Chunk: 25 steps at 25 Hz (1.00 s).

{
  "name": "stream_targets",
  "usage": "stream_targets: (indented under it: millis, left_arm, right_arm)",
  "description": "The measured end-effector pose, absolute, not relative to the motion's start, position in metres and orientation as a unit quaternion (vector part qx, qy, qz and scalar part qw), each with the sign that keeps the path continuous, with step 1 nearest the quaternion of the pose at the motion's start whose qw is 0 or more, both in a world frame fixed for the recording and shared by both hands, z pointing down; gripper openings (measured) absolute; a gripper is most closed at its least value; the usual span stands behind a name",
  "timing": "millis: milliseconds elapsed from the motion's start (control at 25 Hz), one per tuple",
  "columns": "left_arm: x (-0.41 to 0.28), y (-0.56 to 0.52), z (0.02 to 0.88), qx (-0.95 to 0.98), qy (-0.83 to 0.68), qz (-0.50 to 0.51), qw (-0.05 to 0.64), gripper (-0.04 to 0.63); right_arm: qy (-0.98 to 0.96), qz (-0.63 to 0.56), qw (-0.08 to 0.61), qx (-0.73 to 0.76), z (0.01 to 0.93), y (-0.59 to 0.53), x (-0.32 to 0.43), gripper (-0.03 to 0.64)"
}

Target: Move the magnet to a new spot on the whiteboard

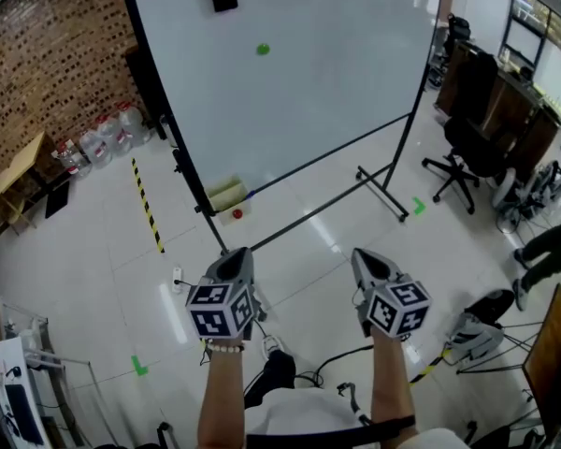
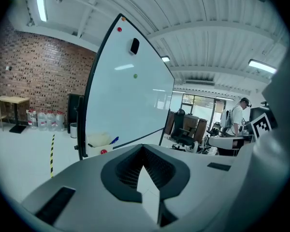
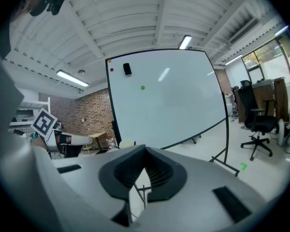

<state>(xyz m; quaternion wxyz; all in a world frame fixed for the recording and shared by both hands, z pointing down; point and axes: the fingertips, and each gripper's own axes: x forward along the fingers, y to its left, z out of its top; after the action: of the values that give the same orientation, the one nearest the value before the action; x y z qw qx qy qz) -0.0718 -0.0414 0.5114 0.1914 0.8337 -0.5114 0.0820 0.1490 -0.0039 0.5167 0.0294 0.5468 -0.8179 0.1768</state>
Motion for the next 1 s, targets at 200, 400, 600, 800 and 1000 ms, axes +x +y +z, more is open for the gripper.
stream_targets:
  millis: [200, 400, 600, 800, 1000]
  left_arm:
    - [-0.082, -0.114, 0.489, 0.845, -0.499, 0.068, 0.178, -0.005]
    - [-0.091, -0.168, 0.482, 0.857, -0.481, 0.071, 0.173, -0.005]
    - [-0.094, -0.203, 0.483, 0.863, -0.469, 0.070, 0.174, -0.005]
    - [-0.085, -0.236, 0.481, 0.861, -0.473, 0.069, 0.175, -0.005]
    - [-0.079, -0.261, 0.470, 0.854, -0.488, 0.059, 0.171, -0.005]
  right_arm:
    - [-0.817, 0.163, 0.026, 0.553, 0.499, -0.076, 0.129, 0.002]
    - [-0.816, 0.153, 0.025, 0.558, 0.486, -0.133, 0.103, 0.002]
    - [-0.819, 0.142, 0.020, 0.556, 0.479, -0.170, 0.087, 0.003]
    - [-0.827, 0.138, 0.012, 0.546, 0.471, -0.204, 0.092, 0.005]
    - [-0.844, 0.108, 0.007, 0.525, 0.447, -0.242, 0.094, 0.033]
